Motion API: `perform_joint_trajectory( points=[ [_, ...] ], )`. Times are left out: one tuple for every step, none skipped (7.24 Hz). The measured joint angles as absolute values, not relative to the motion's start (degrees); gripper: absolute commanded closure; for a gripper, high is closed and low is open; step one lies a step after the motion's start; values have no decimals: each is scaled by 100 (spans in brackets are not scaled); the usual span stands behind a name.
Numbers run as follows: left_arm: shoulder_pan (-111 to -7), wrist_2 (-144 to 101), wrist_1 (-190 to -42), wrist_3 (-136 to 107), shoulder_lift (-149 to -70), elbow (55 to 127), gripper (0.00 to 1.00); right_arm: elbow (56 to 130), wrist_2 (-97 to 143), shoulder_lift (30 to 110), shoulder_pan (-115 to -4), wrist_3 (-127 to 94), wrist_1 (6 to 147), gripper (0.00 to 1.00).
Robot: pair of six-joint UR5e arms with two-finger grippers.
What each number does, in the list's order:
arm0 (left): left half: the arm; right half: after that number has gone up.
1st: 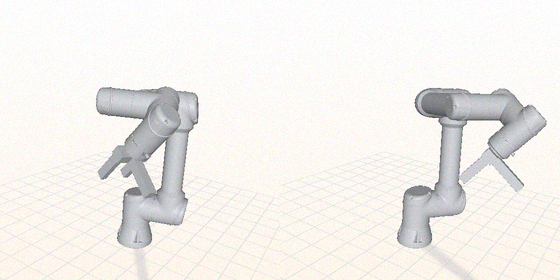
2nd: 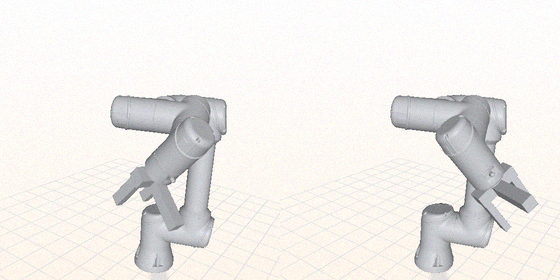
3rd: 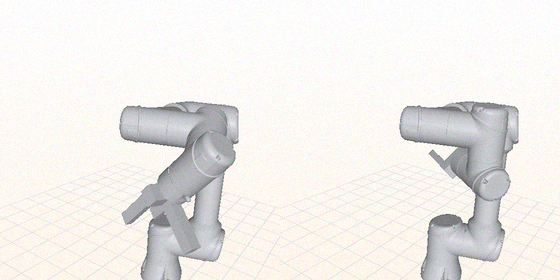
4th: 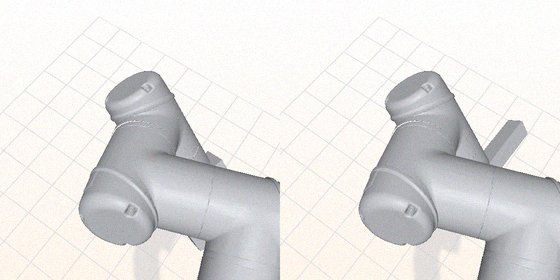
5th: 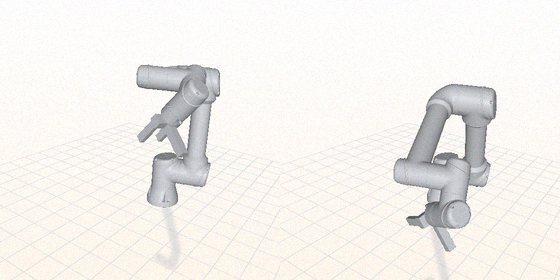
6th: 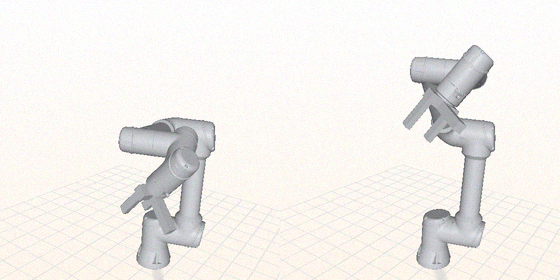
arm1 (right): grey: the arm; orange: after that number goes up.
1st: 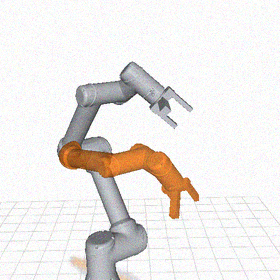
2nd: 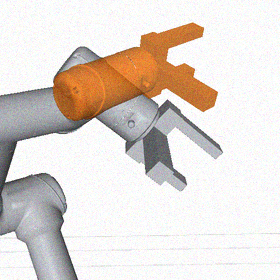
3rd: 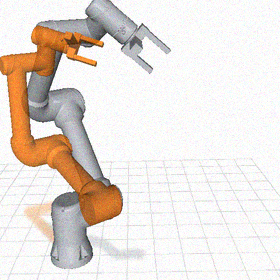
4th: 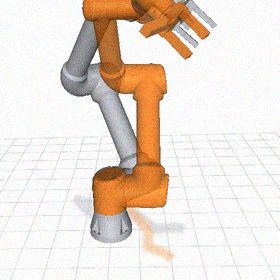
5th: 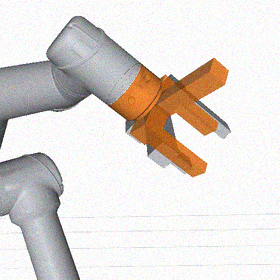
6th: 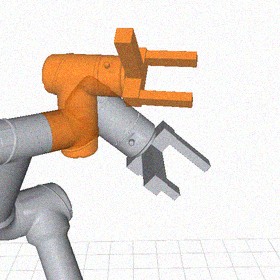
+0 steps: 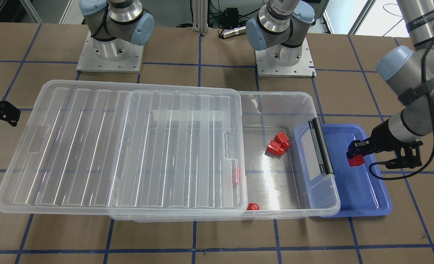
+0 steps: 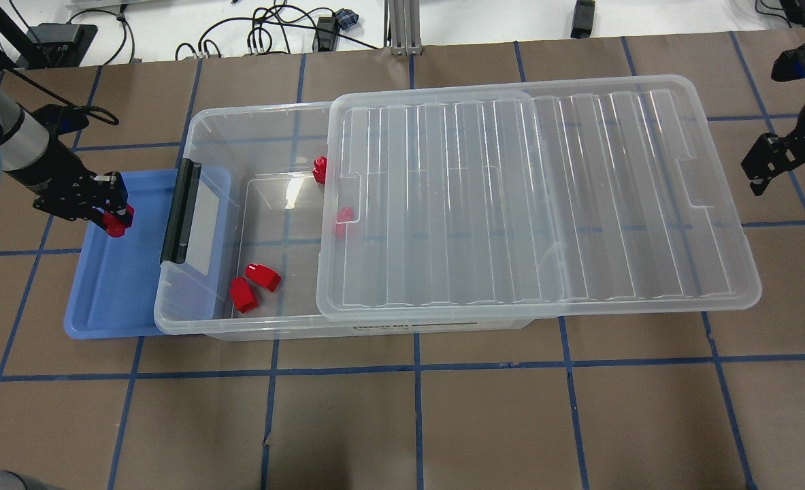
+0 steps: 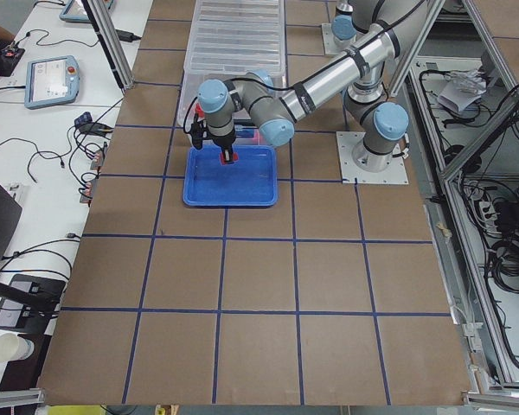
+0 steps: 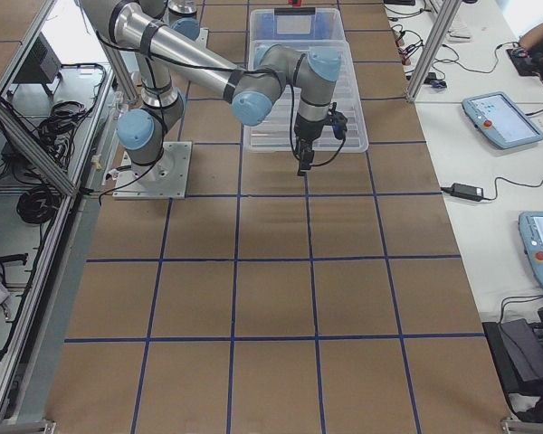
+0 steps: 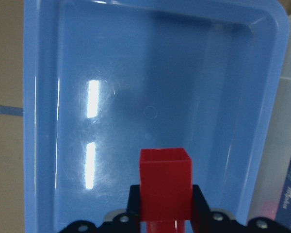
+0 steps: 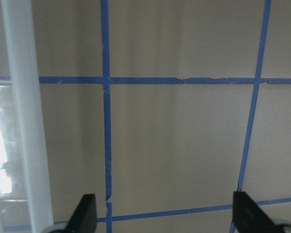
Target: Place red block in blue tray from box
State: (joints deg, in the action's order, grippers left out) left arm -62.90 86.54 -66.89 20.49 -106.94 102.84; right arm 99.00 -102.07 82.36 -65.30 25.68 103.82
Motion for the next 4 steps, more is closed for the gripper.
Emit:
perform_joint_trajectory(
  points=[
    [-6287,8656,-6364,2098,-10850,10413,100,9926,-10203,8207,-6545,2555,10382,0],
    [-6287,8665,-6062,2119,-10993,10512,51,9936,-10184,8179,-6563,2541,10381,0],
    [-6292,8685,-5896,2138,-11077,10586,6,9936,-10075,8172,-6580,2526,10380,0],
    [-6310,8702,-5824,2147,-11066,10608,0,9936,-9899,8170,-6587,2513,10372,0]
  ],
)
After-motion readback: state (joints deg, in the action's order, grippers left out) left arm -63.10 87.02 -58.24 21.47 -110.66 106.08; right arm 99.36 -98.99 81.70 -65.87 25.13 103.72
